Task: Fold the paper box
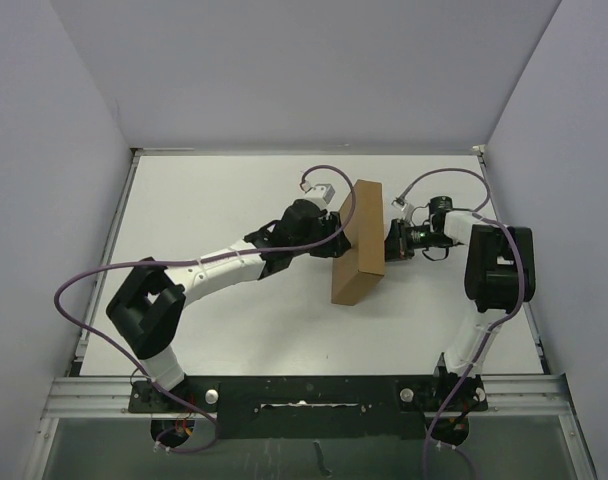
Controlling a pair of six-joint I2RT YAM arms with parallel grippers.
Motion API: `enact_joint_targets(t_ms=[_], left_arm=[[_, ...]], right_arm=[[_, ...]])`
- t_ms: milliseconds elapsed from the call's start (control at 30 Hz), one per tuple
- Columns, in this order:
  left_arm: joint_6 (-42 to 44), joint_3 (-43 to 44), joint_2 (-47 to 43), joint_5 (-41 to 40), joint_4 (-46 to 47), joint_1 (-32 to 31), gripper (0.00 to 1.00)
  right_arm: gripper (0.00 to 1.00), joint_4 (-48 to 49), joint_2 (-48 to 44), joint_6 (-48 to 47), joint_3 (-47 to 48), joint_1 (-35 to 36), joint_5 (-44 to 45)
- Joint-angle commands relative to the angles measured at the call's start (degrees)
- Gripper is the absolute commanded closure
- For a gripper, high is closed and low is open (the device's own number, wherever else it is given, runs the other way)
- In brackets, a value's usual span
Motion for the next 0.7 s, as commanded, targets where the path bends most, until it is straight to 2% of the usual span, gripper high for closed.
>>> enact_joint_targets(t_ms=[0, 667], left_arm=[[1.68, 4.19, -2.69, -0.26, 0.61, -0.42, 0.59], [2.73, 12.86, 4.58, 3.99, -0.46, -1.87, 0.58]], right_arm=[[0.95, 0.90, -1.51, 0.47, -0.06, -2.69, -2.01], [0.94, -0.90, -5.14, -1.96, 0.74, -9.74, -1.51]])
